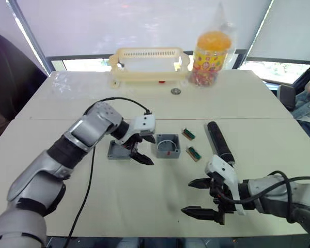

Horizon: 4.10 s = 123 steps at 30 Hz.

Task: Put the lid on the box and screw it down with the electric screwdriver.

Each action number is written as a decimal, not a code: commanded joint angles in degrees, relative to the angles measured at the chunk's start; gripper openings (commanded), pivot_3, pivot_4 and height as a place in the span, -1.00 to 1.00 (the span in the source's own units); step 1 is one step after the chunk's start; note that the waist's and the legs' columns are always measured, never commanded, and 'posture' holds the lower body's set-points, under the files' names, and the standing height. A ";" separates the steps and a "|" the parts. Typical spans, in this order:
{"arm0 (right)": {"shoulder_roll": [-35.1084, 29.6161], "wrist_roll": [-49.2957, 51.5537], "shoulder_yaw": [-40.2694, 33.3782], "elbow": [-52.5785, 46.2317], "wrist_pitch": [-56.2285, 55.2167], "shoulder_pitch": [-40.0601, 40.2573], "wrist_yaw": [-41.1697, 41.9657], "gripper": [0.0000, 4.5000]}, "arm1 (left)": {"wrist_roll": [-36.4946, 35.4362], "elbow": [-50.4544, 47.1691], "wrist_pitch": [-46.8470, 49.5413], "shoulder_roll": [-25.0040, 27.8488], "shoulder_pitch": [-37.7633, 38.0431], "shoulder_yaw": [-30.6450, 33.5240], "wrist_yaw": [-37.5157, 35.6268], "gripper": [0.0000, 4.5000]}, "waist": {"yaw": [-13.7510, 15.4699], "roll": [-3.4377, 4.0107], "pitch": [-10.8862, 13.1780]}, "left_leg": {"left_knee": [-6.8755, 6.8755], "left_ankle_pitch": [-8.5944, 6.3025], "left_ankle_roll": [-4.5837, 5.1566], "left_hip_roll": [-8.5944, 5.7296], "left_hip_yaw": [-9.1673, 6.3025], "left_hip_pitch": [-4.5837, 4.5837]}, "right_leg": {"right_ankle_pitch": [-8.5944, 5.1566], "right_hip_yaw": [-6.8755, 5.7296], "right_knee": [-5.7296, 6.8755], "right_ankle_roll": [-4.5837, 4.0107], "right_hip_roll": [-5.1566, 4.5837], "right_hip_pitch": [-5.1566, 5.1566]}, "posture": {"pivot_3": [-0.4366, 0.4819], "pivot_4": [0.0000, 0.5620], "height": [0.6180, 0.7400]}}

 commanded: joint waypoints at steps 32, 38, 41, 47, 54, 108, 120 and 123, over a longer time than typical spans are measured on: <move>3.90 10.29 -3.37 -2.36 0.14 -0.53 -16.69 1.00 | 18.25 9.94 4.52 -17.50 -1.63 -1.45 4.21 -0.98 | -0.36 0.00 -0.02 | 0.03 0.19 0.00 -0.05 -0.07 0.07 | 0.13 0.02 0.22 -0.02 0.02 -0.01 | -0.05 -0.47 1.00; 3.11 10.41 -3.43 -2.18 -0.53 0.25 -16.26 1.00 | 16.31 -9.66 25.90 -14.47 2.86 -3.75 5.07 -0.98 | -1.36 0.01 -0.02 | 0.02 0.19 -0.01 -0.02 -0.13 0.07 | 0.13 0.03 0.26 -0.02 0.04 -0.02 | -0.05 -0.47 1.00; 2.77 10.24 -3.33 -2.02 -0.88 0.33 -15.81 1.00 | 15.27 -14.83 30.41 -13.65 4.80 -3.97 7.33 -0.98 | -1.35 0.01 -0.03 | 0.03 0.20 -0.02 0.01 -0.21 0.12 | 0.13 0.11 0.31 -0.02 0.03 -0.01 | -0.05 -0.47 1.00; 2.08 9.54 -2.77 -1.40 -1.15 -0.03 -14.47 1.00 | 12.33 -19.91 32.53 -12.00 7.67 -4.81 10.41 -0.98 | -1.31 0.01 -0.03 | 0.03 0.27 -0.05 0.04 -0.23 0.18 | 0.14 0.17 0.36 -0.03 0.04 -0.01 | -0.05 -0.47 1.00; 1.39 9.21 -2.75 -0.93 -1.29 -0.46 -13.36 1.00 | 9.82 -23.72 28.65 -7.97 9.42 -7.16 10.56 -0.98 | -1.26 0.02 -0.03 | 0.03 0.28 -0.06 0.04 -0.22 0.19 | 0.15 0.20 0.36 -0.04 0.02 0.00 | -0.05 -0.47 1.00; -0.64 -11.53 11.90 13.43 -9.38 -30.08 13.03 1.00 | -11.45 2.70 55.18 5.01 15.42 43.66 46.23 0.99 | -0.64 -0.21 -0.04 | 0.01 0.61 -0.63 0.04 0.10 0.16 | 0.36 0.70 0.65 -0.07 0.08 -0.46 | -0.05 -0.47 1.00; 3.11 -10.29 8.74 10.97 -4.99 -29.63 8.87 1.00 | -8.06 13.39 48.05 -1.33 9.50 33.78 48.73 0.99 | 0.09 -0.19 -0.13 | 0.02 0.55 -0.51 -0.07 0.10 0.36 | 0.37 0.73 0.92 -0.08 -0.03 -0.33 | -0.05 -0.47 1.00; 4.18 -10.24 8.20 10.36 -4.16 -29.20 7.60 1.00 | -6.46 12.74 51.07 -3.02 7.29 31.25 51.18 0.99 | 0.09 -0.18 -0.14 | 0.00 0.55 -0.50 -0.07 0.10 0.60 | 0.36 0.74 0.94 -0.08 -0.03 -0.13 | -0.05 -0.47 1.00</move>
